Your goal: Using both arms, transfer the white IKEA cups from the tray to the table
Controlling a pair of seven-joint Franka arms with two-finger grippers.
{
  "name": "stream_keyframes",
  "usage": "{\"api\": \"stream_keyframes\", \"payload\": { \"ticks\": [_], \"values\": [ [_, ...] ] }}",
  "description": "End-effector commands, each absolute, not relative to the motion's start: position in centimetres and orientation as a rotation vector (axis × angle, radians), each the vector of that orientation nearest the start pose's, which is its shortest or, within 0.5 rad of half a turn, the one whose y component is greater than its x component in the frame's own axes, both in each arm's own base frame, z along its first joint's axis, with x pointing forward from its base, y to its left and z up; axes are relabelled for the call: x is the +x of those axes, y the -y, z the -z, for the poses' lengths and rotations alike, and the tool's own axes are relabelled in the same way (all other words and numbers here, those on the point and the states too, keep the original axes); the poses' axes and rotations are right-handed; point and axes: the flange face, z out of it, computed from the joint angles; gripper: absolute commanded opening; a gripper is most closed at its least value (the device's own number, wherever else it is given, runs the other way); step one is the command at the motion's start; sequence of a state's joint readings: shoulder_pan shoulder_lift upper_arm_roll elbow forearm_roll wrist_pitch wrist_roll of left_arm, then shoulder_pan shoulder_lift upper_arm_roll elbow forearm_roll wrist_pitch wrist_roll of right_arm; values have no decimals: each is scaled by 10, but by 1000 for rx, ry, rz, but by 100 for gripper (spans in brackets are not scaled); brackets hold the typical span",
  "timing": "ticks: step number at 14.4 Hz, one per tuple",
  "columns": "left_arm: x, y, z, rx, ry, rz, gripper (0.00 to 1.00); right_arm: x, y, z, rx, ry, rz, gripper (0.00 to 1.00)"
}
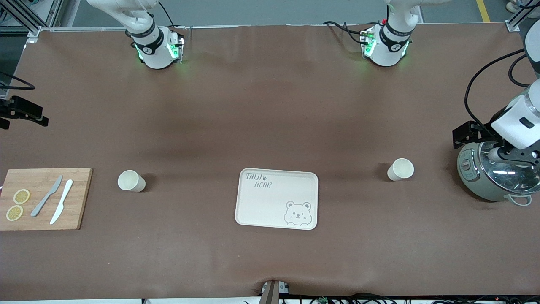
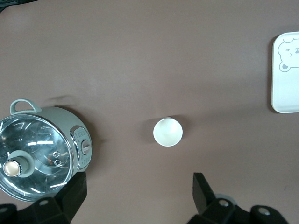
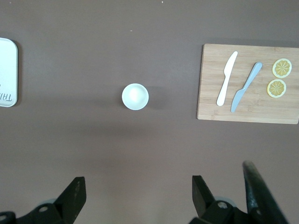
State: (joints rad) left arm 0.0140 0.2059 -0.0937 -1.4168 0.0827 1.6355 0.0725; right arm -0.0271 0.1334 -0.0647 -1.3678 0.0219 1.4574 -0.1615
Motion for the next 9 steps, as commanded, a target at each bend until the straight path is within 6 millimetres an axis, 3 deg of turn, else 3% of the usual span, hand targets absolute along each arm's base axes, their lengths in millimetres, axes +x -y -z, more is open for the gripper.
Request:
{"api": "stream_keyframes", "payload": {
  "ticks": [1, 9],
  "values": [
    [623, 33, -579, -3085, -242, 6, 100, 582, 44, -640, -3144, 95, -54, 100],
    [629, 24, -569, -3083, -227, -9, 100, 595, 57, -642, -3140, 60, 90, 100]
  ]
}}
